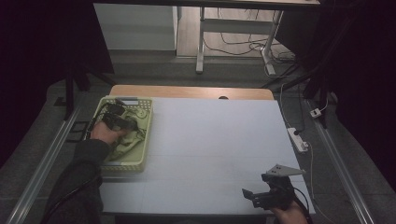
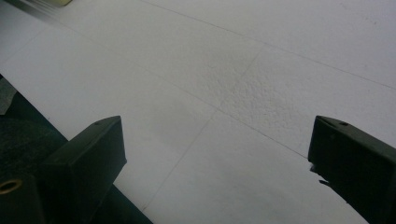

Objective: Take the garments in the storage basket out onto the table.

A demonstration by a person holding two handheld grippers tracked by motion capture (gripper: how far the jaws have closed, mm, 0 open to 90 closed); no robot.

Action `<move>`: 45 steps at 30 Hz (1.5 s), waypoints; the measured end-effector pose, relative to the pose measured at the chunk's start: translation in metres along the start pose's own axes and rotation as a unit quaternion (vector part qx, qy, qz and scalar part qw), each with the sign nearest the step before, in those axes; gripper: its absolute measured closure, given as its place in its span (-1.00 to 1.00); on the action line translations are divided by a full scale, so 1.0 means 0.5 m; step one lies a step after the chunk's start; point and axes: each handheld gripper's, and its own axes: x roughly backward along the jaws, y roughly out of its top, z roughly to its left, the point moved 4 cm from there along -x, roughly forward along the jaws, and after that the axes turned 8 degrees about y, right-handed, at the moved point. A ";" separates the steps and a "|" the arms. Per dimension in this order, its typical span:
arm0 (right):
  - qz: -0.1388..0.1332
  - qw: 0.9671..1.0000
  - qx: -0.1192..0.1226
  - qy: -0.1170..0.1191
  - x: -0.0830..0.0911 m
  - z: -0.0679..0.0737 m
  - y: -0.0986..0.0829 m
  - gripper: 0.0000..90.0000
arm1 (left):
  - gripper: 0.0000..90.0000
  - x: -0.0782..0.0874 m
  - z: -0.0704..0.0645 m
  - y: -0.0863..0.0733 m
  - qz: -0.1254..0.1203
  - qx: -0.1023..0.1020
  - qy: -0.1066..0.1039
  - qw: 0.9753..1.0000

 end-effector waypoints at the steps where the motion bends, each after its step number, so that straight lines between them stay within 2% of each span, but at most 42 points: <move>1: 0.000 1.000 0.000 0.000 -0.001 0.001 0.000 -0.92 | -0.53 -0.001 -0.005 0.000 0.005 -0.014 0.017 1.000; 2: 0.001 1.000 0.001 0.000 -0.001 0.001 0.000 -0.92 | -0.43 -0.001 -0.010 0.002 0.010 -0.023 0.033 0.999; 3: 0.002 1.000 0.002 -0.001 -0.001 0.001 0.000 -0.92 | -0.23 -0.001 -0.014 0.002 0.016 -0.029 0.050 0.998; 5: 0.003 1.000 0.004 -0.001 -0.001 0.002 0.000 -0.91 | 0.16 0.002 -0.016 0.004 0.024 -0.027 0.074 0.997; 6: 0.003 1.000 0.005 -0.001 -0.001 0.002 0.000 -0.91 | 0.36 0.004 -0.013 0.004 0.026 -0.021 0.072 0.997; 9: 0.003 1.000 0.004 0.001 -0.002 0.001 0.000 -0.91 | 0.65 0.011 -0.001 0.002 0.023 0.000 0.035 0.999; 10: 0.003 1.000 0.002 0.002 -0.001 0.001 0.000 -0.91 | 0.69 0.012 0.003 0.001 0.023 0.011 0.020 0.999; 11: 0.003 1.000 0.002 0.002 -0.001 0.001 0.000 -0.91 | 0.71 0.015 0.009 0.001 0.021 0.025 0.001 0.999; 13: 0.002 1.000 0.000 0.002 -0.001 0.001 0.000 -0.91 | 0.73 0.024 0.024 -0.001 0.008 0.058 -0.038 0.998; 16: 0.001 1.000 -0.001 0.003 -0.001 0.001 0.000 -0.91 | 0.74 0.051 0.042 -0.001 -0.039 0.096 -0.079 0.991; 19: 0.002 1.000 -0.001 0.002 -0.002 0.001 0.001 -0.91 | 0.74 0.085 0.053 0.002 -0.071 0.111 -0.107 0.986; 20: 0.002 1.000 -0.001 0.002 -0.002 0.001 0.001 -0.91 | 0.74 0.085 0.053 0.002 -0.071 0.111 -0.107 0.986; 21: 0.003 1.000 0.001 0.001 -0.002 0.001 0.000 -0.91 | 0.74 0.110 0.057 0.006 -0.091 0.116 -0.123 0.981; 22: 0.003 1.000 0.001 0.001 -0.002 0.001 0.000 -0.91 | 0.74 0.110 0.057 0.006 -0.091 0.116 -0.123 0.981; 24: 0.004 1.000 0.001 0.001 -0.002 0.001 0.000 -0.91 | 0.74 0.134 0.058 0.011 -0.110 0.121 -0.141 0.976; 25: 0.004 1.000 0.001 0.001 -0.002 0.001 0.000 -0.91 | 0.74 0.157 0.056 0.016 -0.128 0.117 -0.151 0.973; 26: 0.004 1.000 0.001 0.001 -0.002 0.001 0.000 -0.91 | 0.74 0.157 0.056 0.016 -0.128 0.117 -0.151 0.973; 27: 0.004 1.000 0.001 0.001 -0.002 0.001 0.000 -0.91 | 0.74 0.179 0.053 0.022 -0.141 0.109 -0.151 0.972; 28: 0.003 1.000 0.001 0.001 -0.002 0.001 0.000 -0.91 | 0.74 0.179 0.053 0.022 -0.141 0.109 -0.151 0.972; 29: 0.002 1.000 -0.001 0.001 -0.002 0.001 0.001 -0.91 | 0.74 0.199 0.050 0.028 -0.153 0.107 -0.156 0.970; 32: 0.003 1.000 -0.001 0.002 -0.001 0.001 0.001 -0.91 | 0.74 0.219 0.046 0.033 -0.164 0.099 -0.157 0.969; 34: 0.002 1.000 -0.001 0.002 -0.002 0.000 0.001 -0.91 | 0.74 0.238 0.042 0.040 -0.174 0.094 -0.162 0.967; 35: 0.002 1.000 -0.002 0.002 -0.002 0.000 0.001 -0.91 | 0.74 0.257 0.038 0.046 -0.187 0.088 -0.162 0.965; 38: 0.001 1.000 -0.002 0.003 -0.001 0.000 0.000 -0.91 | 0.74 0.286 0.030 0.055 -0.205 0.077 -0.167 0.961; 39: 0.001 1.000 -0.002 0.003 -0.001 0.000 0.000 -0.91 | 0.74 0.286 0.030 0.055 -0.205 0.077 -0.167 0.961; 40: 0.001 1.000 -0.002 0.003 0.000 -0.001 0.000 -0.91 | 0.74 0.304 0.026 0.060 -0.213 0.075 -0.173 0.959; 41: 0.001 1.000 -0.002 0.003 0.000 -0.001 0.000 -0.91 | 0.74 0.304 0.026 0.060 -0.213 0.075 -0.173 0.959; 42: 0.001 1.000 -0.002 0.003 0.000 -0.001 0.000 -0.91 | 0.74 0.320 0.021 0.066 -0.220 0.073 -0.174 0.957; 44: 0.001 1.000 -0.003 0.003 0.000 0.000 0.000 -0.91 | 0.74 0.329 0.019 0.069 -0.223 0.072 -0.175 0.956; 45: 0.000 1.000 -0.004 0.003 0.000 0.000 0.001 -0.91 | 0.74 0.337 0.017 0.072 -0.227 0.070 -0.176 0.955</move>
